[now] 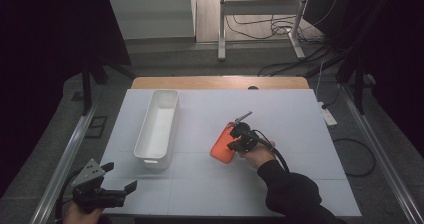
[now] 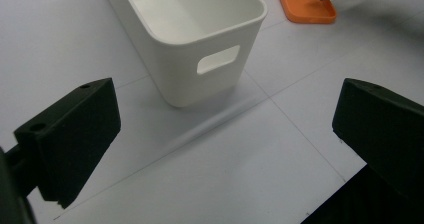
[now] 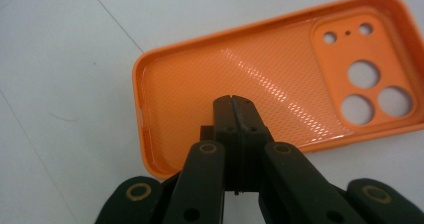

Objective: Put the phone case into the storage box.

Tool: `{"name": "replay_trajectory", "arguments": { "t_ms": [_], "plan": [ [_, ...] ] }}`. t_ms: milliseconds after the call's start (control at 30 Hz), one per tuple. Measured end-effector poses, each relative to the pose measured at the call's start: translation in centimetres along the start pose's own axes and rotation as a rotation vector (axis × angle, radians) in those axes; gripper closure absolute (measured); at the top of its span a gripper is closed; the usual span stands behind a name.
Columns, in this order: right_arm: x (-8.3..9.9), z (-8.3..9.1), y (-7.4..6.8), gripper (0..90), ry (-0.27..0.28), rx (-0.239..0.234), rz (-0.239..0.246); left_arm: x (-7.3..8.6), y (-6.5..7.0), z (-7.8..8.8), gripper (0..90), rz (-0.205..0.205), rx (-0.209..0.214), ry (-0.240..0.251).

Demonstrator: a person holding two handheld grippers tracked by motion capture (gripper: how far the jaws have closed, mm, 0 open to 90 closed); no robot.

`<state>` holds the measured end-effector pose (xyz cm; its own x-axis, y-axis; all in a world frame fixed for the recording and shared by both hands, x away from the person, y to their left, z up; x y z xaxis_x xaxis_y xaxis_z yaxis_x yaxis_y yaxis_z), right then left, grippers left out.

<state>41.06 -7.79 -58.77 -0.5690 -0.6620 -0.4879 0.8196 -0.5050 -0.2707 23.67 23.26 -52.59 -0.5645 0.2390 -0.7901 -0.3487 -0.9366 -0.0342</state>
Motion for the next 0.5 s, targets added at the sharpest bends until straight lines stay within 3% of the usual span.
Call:
{"name": "replay_trajectory", "arguments": {
  "t_ms": [233,500],
  "plan": [
    [0.5,-0.5,-0.9,89.5,-0.010,-0.020,0.012,0.0,0.0,0.0,0.0,-0.001,-0.001,0.000],
    [1.1,-0.2,-0.8,89.5,-0.031,-0.010,0.012,0.0,0.0,0.0,0.0,-0.002,-0.001,-0.001]
  ]
}}
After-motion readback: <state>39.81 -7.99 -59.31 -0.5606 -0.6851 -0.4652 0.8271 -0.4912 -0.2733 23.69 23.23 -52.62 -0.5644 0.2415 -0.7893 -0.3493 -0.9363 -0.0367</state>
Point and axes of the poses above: each handheld gripper's, and its own axes: z roughly backward along the jaws, x roughly out of its underside, y roughly to its right, the point moved 10 cm from there along -z, roughly forward along the jaws, and after that the axes turned 13 degrees about -x, right-handed, at the moved point
